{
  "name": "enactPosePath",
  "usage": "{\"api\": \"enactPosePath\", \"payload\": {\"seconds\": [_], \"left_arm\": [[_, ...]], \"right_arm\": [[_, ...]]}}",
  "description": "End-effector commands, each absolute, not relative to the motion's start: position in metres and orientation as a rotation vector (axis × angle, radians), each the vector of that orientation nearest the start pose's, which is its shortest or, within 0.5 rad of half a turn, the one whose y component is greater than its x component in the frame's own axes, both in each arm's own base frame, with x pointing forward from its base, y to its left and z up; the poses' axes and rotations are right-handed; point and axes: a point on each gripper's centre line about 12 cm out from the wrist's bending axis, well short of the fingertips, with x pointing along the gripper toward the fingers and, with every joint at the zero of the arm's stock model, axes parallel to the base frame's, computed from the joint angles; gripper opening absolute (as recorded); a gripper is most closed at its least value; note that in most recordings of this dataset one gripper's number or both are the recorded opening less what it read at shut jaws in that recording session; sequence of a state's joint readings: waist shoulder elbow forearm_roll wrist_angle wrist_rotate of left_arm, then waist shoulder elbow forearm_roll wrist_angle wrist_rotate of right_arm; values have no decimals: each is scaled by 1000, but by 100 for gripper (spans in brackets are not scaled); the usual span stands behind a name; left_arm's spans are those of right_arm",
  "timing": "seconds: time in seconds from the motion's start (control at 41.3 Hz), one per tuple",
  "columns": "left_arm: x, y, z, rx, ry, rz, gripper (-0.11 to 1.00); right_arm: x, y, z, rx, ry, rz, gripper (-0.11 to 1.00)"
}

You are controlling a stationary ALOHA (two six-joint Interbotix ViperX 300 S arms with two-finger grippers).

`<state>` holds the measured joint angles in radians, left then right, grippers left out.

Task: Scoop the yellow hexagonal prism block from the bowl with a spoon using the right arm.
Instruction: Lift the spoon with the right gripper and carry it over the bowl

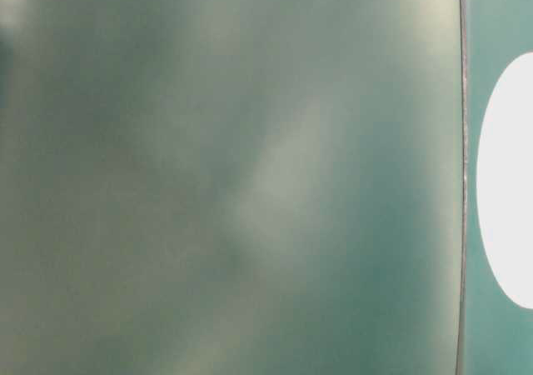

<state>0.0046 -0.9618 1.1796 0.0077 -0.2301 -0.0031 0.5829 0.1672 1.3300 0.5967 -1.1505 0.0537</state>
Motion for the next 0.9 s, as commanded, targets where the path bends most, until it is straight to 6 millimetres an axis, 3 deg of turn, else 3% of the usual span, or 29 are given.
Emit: {"api": "enactPosePath", "payload": {"seconds": [0.0, 0.266, 0.46, 0.871], "left_arm": [[202, 1, 294, 4, -40, 2, 0], [202, 1, 294, 5, -40, 4, 0], [202, 1, 294, 4, -40, 2, 0], [202, 1, 294, 5, -40, 4, 0]], "right_arm": [[222, 74, 77, 103, 331, -9, 40], [222, 74, 78, 112, 325, -13, 39], [222, 74, 78, 118, 325, -14, 25], [224, 75, 86, 135, 295, -9, 24]]}}
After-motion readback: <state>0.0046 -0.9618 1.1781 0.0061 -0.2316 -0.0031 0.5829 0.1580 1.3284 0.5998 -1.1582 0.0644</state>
